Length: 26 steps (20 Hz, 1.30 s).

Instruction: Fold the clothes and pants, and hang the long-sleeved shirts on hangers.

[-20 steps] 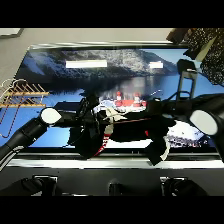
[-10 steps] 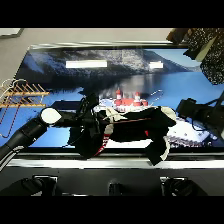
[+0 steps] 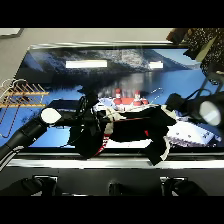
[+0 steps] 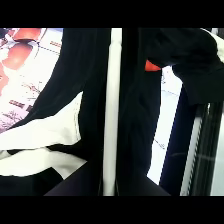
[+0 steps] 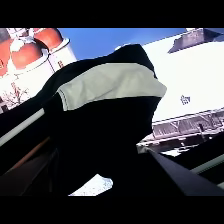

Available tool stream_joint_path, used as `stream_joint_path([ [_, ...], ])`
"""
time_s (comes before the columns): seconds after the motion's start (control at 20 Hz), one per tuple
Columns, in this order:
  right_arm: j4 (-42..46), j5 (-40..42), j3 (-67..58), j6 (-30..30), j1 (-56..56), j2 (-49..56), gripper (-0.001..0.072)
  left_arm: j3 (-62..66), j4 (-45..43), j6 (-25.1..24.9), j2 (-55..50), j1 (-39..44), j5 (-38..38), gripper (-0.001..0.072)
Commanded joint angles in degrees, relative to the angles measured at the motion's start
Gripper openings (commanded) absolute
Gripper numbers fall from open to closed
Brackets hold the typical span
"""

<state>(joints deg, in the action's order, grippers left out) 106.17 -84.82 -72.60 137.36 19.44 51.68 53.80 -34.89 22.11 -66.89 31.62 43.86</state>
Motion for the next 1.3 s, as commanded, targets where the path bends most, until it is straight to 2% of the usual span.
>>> stream_joint_path([
  [0.0, -14.14, 0.52, -1.33, -9.97, -11.45, 0.52, 0.0635, 0.02, 2.75, -3.13, -0.11, 0.02, -1.16, 0.0038],
  [0.15, -15.63, 2.38, 2.49, -12.26, -12.46, 0.63, 0.0640, 0.02, 3.72, -3.69, -0.61, 0.02, -1.46, 0.0038],
  [0.4, -24.63, 12.81, 11.80, -12.33, -12.39, 1.79, 0.0636, 0.02, 5.16, -3.69, -0.72, 0.02, -1.46, 0.0039],
  [0.85, -26.47, 19.37, 12.15, -14.67, -12.39, 11.58, 0.0609, 0.02, 5.18, -3.69, -0.72, 0.02, -1.46, 0.0039],
  [0.9, -26.40, 20.04, 12.15, -14.86, -12.39, 12.26, 0.0539, 0.02, 5.16, -3.69, -0.72, 0.02, -1.46, 0.0039],
  [0.95, -26.01, 20.65, 12.13, -14.88, -12.39, 12.55, 0.0424, 0.02, 5.16, -3.69, -0.72, 0.02, -1.46, 0.0039],
  [1.0, -26.01, 20.98, 12.11, -15.52, -12.39, 12.52, 0.0243, 0.02, 5.18, -3.69, -0.70, 0.02, -1.46, 0.0039],
  [1.05, -26.14, 20.90, 12.07, -16.33, -12.39, 12.24, 0.0124, 0.02, 5.16, -3.67, -0.70, 0.02, -1.46, 0.0039],
  [1.1, -26.23, 20.61, 12.07, -17.27, -12.39, 11.43, 0.0045, 0.02, 5.16, -3.67, -0.70, 0.02, -1.46, 0.0039],
  [1.25, -26.51, 19.52, 11.32, -18.80, -12.39, 6.71, 0.0042, 0.02, 5.16, -3.67, -0.70, 0.02, -1.44, 0.0039],
])
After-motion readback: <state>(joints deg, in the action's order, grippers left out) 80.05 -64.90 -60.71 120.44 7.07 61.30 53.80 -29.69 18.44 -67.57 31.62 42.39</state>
